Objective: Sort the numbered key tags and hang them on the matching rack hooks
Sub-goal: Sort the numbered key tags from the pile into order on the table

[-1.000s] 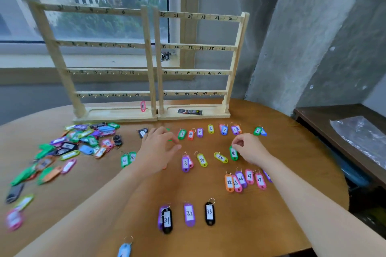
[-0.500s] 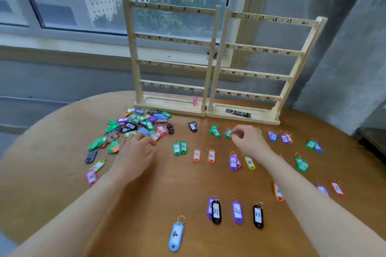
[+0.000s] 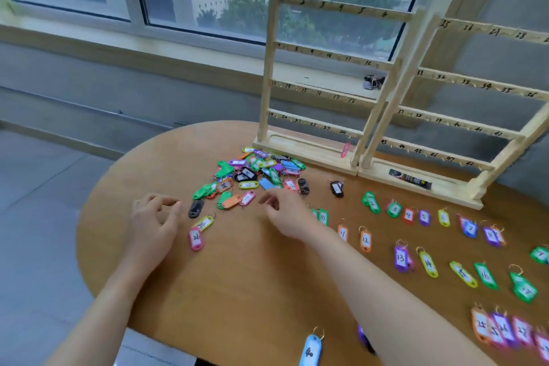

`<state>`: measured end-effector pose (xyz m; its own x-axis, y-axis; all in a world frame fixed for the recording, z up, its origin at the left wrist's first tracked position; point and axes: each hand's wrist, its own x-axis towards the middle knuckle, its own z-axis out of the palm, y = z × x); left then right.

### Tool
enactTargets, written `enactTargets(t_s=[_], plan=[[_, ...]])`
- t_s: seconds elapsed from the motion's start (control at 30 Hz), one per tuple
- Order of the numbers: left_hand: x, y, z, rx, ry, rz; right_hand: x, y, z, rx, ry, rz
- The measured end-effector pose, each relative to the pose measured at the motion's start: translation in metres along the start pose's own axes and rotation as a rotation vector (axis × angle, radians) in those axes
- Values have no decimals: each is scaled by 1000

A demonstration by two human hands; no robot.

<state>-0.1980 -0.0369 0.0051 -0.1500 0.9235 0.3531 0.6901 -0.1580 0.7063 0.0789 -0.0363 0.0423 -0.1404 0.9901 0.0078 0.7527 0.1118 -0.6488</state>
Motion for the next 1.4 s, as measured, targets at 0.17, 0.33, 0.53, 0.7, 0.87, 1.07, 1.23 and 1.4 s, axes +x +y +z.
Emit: enactTargets(t_s=[0.17, 0.33, 0.53, 0.7, 0.87, 1.07, 1.23, 1.4], plan=[[1, 0, 4, 6, -121, 56, 28, -4, 26, -42, 115, -26], [3, -1, 4, -18, -147, 62, 36, -2, 49, -273, 186, -65], [3, -3, 3, -74, -187, 26, 35, 5, 54, -305, 288, -109], [2, 1, 1, 21, -238, 37, 35, 6, 53, -258, 304, -122], [-11, 2, -2, 97, -280, 146, 35, 11, 53, -201, 293, -120], [-13, 3, 1, 193, -352, 228, 36, 13, 51, -88, 311, -103], [-10, -1, 2, 184, -361, 194, 35, 12, 51, -76, 330, -96], [-9, 3, 2, 148, -380, 91, 29, 6, 45, 29, 347, -66]])
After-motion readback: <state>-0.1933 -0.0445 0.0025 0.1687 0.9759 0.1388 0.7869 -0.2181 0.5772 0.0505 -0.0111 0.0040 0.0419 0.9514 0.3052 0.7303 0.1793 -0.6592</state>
